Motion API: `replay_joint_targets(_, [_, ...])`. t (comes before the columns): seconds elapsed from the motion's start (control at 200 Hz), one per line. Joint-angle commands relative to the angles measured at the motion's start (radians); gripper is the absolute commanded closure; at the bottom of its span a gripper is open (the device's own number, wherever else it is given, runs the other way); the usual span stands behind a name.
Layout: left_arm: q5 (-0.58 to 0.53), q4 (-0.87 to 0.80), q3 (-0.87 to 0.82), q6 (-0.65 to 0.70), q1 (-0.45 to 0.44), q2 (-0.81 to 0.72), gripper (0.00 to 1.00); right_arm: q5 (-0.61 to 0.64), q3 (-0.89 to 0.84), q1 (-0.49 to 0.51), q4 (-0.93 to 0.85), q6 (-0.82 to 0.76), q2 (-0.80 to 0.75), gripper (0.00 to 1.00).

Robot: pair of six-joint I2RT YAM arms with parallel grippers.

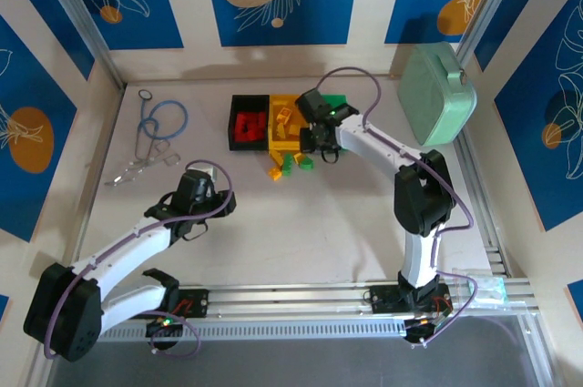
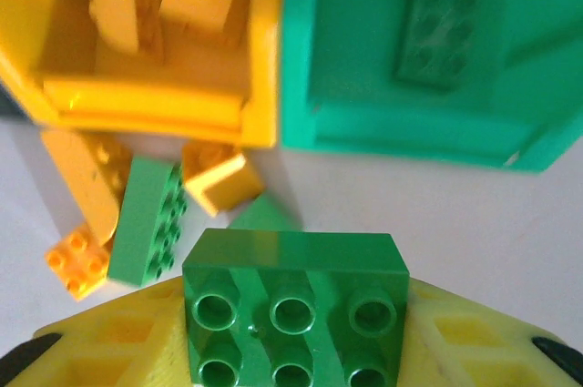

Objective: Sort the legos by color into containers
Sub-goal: Place the lego in the container.

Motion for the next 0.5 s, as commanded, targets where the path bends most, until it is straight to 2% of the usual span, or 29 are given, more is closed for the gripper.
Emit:
replay_joint_targets(0.0, [-0.003,0.014,-0.009,-0.014,-0.015,-0.015,0.44,-0.008,0.096,-0.067,-0.059,-0.066,0.041,0.57])
replay_joint_targets(0.245, [-0.012,0.001,-0.021,-0.028,-0.035,-0.042,0.45,-0.026,0.358,-0.168,-0.157,-0.121,0.214,0.54])
replay_joint_targets(0.37, [-0.021,-0.016,-0.020,-0.028,-0.040,-0.056,0.45,-0.025,0.486,-0.180,-0.214,-0.133,0.300,0.54])
replay_joint_targets(0.495, [-0.027,-0.023,-0.021,-0.028,-0.043,-0.068,0.45,-0.040,0.535,-0.180,-0.219,-0.129,0.342,0.46])
